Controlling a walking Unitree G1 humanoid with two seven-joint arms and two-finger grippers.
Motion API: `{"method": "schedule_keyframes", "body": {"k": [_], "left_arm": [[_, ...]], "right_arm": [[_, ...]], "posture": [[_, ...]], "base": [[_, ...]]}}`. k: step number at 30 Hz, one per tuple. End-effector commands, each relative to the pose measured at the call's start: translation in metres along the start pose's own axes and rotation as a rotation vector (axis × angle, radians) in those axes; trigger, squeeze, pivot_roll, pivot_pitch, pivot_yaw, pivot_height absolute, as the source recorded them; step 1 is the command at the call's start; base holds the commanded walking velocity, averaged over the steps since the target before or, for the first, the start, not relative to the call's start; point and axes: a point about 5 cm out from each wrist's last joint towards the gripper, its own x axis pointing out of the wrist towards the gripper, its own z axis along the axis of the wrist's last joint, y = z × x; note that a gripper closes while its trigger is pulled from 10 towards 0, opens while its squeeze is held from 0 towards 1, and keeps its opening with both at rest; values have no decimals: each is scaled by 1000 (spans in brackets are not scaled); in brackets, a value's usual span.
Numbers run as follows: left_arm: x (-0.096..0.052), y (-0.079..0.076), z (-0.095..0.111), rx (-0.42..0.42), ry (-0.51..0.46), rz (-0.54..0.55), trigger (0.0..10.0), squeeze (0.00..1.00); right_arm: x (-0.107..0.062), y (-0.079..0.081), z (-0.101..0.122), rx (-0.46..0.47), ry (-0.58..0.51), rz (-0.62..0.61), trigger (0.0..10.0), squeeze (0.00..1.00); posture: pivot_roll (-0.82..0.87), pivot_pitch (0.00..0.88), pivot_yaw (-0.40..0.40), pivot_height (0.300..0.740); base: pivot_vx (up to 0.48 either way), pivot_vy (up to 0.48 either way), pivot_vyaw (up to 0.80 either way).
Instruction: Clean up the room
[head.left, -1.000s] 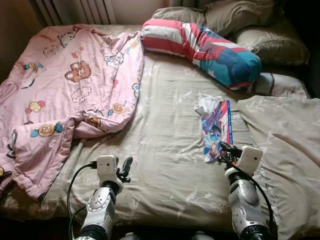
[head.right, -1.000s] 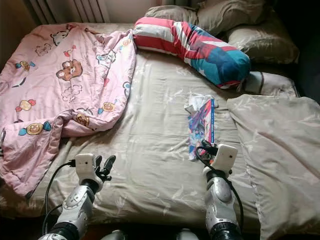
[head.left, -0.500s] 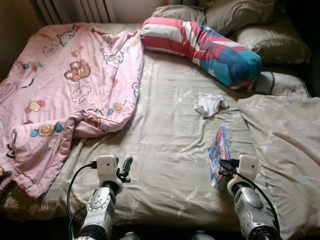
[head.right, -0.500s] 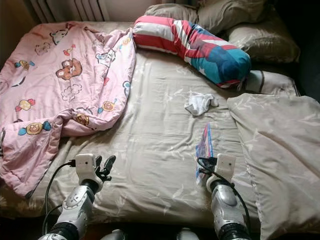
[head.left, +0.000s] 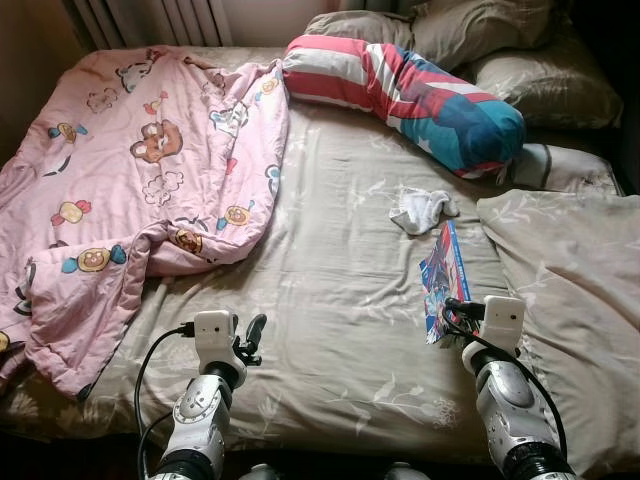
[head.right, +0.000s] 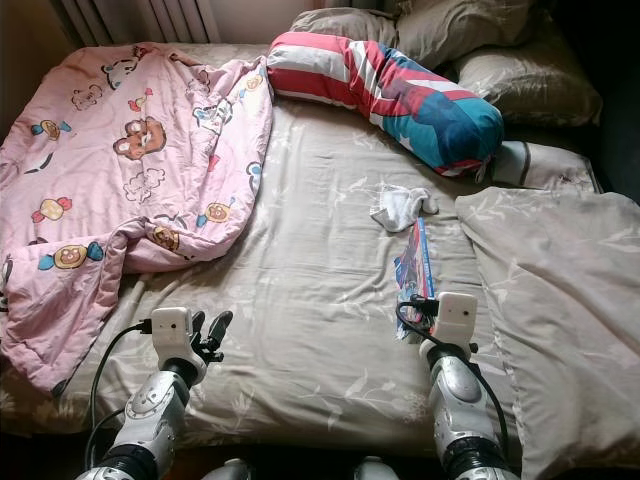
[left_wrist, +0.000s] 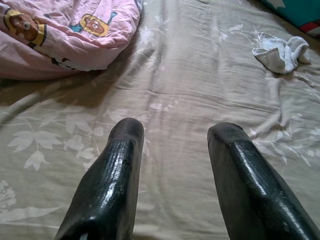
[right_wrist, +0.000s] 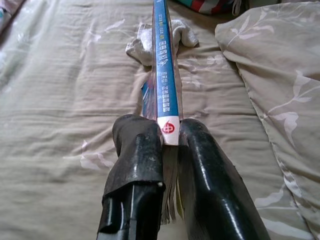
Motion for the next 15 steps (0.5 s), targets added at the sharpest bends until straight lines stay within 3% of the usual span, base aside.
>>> {"method": "schedule_keyframes", "body": {"k": [1,4,15], "left_arm": [[-4,3,-6,-2,24,7,10000,0],[-4,3,-6,-3,25,9,10000,0],[-4,3,-6,-3,25,9,10000,0]], "right_arm": [[0,-1,0,-12,-5,-1,10000,0],[-1,0,-3,-19,6,-7,10000,0],[-1,0,-3,-19,6,-7,10000,0]], "posture": [[-73,198,46,711],[-70,200,47,687],[-70,200,47,687]], "base": [[0,0,0],[0,0,0],[0,0,0]]}}
